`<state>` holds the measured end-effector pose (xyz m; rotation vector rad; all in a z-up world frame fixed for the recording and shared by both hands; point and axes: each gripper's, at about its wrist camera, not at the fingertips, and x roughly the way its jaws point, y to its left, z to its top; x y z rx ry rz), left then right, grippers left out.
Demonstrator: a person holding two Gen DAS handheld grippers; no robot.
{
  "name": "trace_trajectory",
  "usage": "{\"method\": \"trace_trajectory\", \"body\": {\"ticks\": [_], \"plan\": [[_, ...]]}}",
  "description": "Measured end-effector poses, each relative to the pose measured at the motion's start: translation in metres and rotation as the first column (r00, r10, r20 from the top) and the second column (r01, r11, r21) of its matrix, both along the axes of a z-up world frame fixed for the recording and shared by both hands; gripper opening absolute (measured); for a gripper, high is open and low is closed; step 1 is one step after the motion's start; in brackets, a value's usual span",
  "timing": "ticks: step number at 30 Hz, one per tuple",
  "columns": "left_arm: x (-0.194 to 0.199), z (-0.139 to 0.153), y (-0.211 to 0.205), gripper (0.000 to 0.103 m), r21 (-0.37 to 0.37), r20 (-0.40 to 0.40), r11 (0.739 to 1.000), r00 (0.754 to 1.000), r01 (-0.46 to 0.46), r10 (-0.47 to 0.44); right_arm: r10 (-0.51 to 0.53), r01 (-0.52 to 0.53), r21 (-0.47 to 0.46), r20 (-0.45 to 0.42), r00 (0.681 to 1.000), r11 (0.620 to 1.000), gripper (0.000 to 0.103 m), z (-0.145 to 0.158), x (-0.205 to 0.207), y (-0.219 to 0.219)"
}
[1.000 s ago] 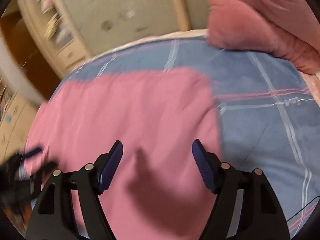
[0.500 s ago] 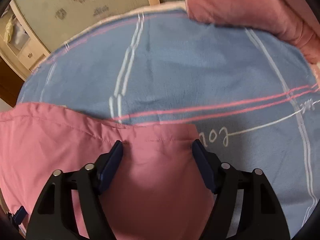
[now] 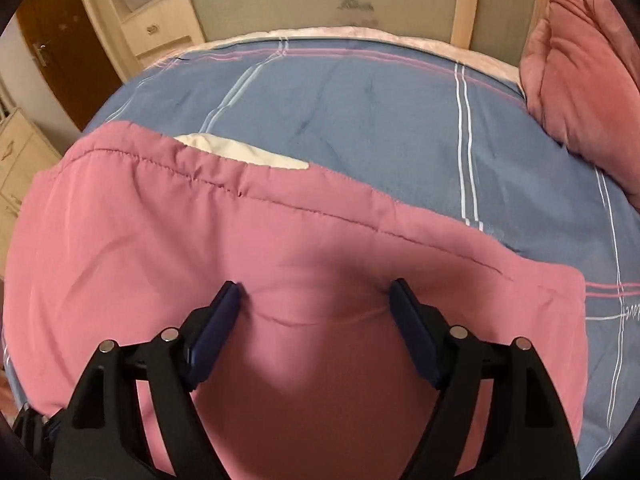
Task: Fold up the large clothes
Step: 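Press and smooth the folded pink bundle flat with both grippers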
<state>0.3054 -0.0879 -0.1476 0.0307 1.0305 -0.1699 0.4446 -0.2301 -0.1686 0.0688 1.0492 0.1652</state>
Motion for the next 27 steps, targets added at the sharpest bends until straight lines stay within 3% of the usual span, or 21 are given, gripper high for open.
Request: {"method": "trace_trajectory", "body": {"ticks": [3,6,8,11,14,16,19,22,25,27], "plan": [[-0.017,0.022,0.027,0.082,-0.012,0.068,1.0,0.997,-0.022,0.023,0.035,-0.049,0.129,0.112,0.993,0.99,0.075,0.039,-0.015,0.013],[-0.016,0.03,0.061,0.082,-0.022,0.098,0.995,0.991,-0.093,0.095,0.083,-0.099,0.095,0.161,0.983,0.991,0.075,0.057,-0.014,0.053],[-0.007,0.023,0.085,0.082,-0.013,0.069,0.988,0.986,-0.152,0.152,0.1,-0.102,0.009,0.123,0.987,0.995,0.075,0.046,-0.003,0.086],[-0.002,0.011,0.112,0.082,-0.003,0.049,0.98,0.979,-0.2,0.2,0.043,-0.042,-0.023,0.034,0.999,0.999,0.073,0.009,0.021,0.097],[0.001,0.002,0.122,0.082,0.035,0.06,0.98,0.98,-0.194,0.191,0.023,-0.021,-0.062,0.022,0.999,0.998,0.08,-0.018,0.026,0.099],[0.007,-0.006,0.122,0.082,0.039,0.04,0.983,0.984,-0.177,0.176,0.025,-0.022,-0.087,0.029,0.999,0.996,0.081,-0.021,0.027,0.103],[0.018,-0.012,0.124,0.084,0.05,0.025,0.982,0.983,-0.181,0.18,0.027,-0.025,-0.052,0.041,0.999,0.998,0.08,-0.008,0.026,0.096],[0.008,0.004,0.119,0.084,0.035,0.071,0.986,0.984,-0.164,0.161,0.032,-0.043,0.111,0.095,0.995,0.993,0.077,0.026,-0.009,0.068],[0.004,0.02,0.122,0.084,0.01,0.135,0.989,0.98,-0.15,0.147,-0.006,-0.007,0.085,0.151,0.989,0.996,0.077,0.038,-0.052,0.039],[0.013,0.015,0.12,0.084,0.015,0.126,0.989,0.981,-0.15,0.147,-0.05,0.044,0.059,0.105,0.993,0.997,0.077,0.02,-0.06,0.025]]}}
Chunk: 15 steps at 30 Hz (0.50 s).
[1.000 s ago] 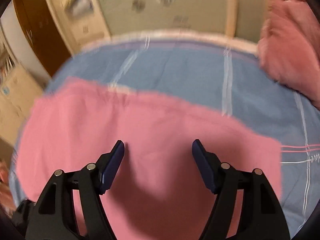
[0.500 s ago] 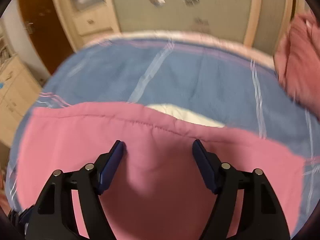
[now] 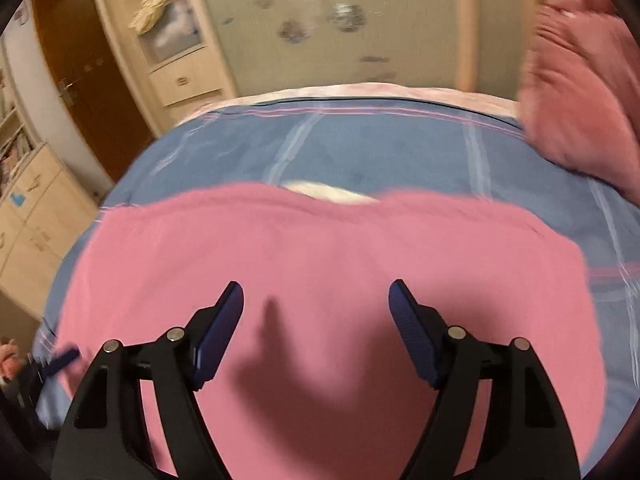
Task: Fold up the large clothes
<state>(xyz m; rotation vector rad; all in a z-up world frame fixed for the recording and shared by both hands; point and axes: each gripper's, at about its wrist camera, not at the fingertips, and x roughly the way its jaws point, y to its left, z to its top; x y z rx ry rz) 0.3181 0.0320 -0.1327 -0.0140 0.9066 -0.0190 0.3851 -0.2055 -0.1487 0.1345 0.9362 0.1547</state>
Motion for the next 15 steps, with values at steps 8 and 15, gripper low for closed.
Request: {"method": "trace_trajectory", "body": {"ticks": [8,15], "plan": [[0.018,-0.041,-0.021,0.091,0.06,-0.07,0.998,0.998,0.005,-0.001,0.02,-0.016,-0.128,0.032,0.999,0.992,0.078,-0.024,-0.002,0.009],[-0.069,0.026,-0.027,0.096,0.078,0.114,0.997,0.993,0.012,-0.021,-0.101,0.125,-0.064,0.29,0.952,0.99,0.096,0.054,-0.149,-0.014]]}}
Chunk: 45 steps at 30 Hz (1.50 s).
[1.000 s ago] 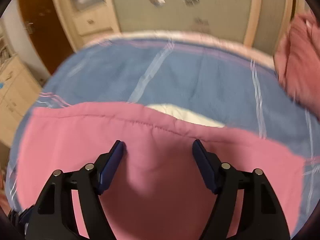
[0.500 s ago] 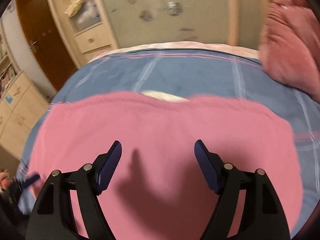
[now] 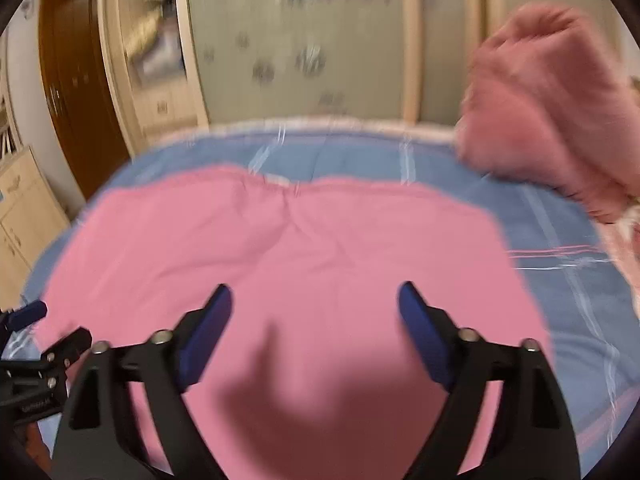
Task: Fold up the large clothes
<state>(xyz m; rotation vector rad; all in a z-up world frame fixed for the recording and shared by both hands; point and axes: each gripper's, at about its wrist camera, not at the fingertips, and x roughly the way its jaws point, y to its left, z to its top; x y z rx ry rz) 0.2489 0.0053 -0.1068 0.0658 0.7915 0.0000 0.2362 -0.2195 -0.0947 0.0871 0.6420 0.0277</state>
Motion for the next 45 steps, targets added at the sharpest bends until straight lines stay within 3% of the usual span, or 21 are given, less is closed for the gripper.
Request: {"method": "trace_trajectory", "body": {"ticks": [3,6,9,13,23,45], "plan": [[-0.061,0.032,-0.008,0.101,0.002,0.116,1.0,0.993,0.024,-0.024,-0.022,0.02,0.042,0.054,0.998,0.999,0.101,0.027,-0.067,-0.002],[-0.108,0.059,-0.016,0.101,0.004,0.182,0.998,0.981,0.067,-0.067,-0.057,0.058,-0.004,0.068,0.996,0.998,0.102,0.047,-0.121,0.006],[-0.148,0.076,-0.019,0.101,0.01,0.215,0.998,0.975,0.062,-0.063,-0.105,0.109,-0.074,0.05,0.993,0.991,0.102,0.058,-0.157,0.012],[-0.184,0.087,-0.019,0.101,-0.028,0.198,0.997,0.978,0.071,-0.064,-0.134,0.14,-0.111,0.061,0.989,0.984,0.102,0.069,-0.198,0.016],[-0.236,0.109,-0.022,0.101,0.003,0.237,0.998,0.97,0.055,-0.054,-0.132,0.143,-0.11,0.097,0.987,0.984,0.102,0.082,-0.225,0.024],[-0.242,0.118,-0.017,0.101,-0.007,0.248,0.998,0.966,0.07,-0.066,-0.115,0.125,-0.096,0.101,0.988,0.987,0.102,0.084,-0.228,0.034]]}}
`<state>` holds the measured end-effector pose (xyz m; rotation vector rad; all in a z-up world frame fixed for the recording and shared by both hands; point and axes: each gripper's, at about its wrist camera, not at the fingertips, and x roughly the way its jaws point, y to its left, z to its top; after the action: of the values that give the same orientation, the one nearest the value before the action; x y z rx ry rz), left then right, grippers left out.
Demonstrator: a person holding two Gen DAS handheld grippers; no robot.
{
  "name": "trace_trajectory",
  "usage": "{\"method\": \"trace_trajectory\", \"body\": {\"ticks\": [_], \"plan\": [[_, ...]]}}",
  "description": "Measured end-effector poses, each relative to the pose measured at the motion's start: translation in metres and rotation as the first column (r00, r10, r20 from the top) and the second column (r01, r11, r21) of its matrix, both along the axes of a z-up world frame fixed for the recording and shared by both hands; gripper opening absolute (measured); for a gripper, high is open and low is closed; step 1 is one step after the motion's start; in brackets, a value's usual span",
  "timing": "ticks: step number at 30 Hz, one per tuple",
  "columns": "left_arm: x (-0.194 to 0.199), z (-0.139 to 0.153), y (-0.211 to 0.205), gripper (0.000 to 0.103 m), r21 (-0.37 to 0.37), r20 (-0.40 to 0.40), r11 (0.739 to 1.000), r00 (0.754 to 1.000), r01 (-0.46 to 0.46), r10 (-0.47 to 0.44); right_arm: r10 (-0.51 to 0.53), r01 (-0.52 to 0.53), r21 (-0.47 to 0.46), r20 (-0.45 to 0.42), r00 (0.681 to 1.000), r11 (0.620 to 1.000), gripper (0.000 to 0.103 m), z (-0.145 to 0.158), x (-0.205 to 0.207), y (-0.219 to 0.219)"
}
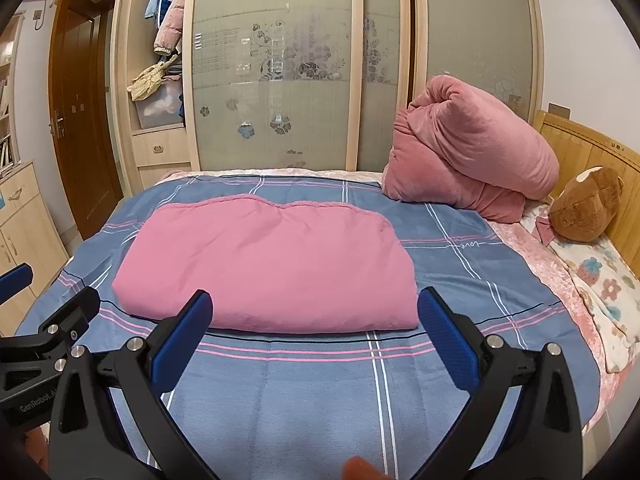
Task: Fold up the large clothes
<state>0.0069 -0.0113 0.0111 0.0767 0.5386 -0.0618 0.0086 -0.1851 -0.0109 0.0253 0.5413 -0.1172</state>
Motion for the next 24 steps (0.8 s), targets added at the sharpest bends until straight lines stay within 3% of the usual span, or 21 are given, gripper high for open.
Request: {"method": "trace_trajectory", "body": {"ticks": [24], "plan": [[0.0013,0.0018,0.0019,0.101,0.003,-0.003,1.0,1.0,0.013,-0.013,-0.009,0.009,0.007,0.001,1.0,1.0,0.102,0.0043,-0.001,0.0076]]}}
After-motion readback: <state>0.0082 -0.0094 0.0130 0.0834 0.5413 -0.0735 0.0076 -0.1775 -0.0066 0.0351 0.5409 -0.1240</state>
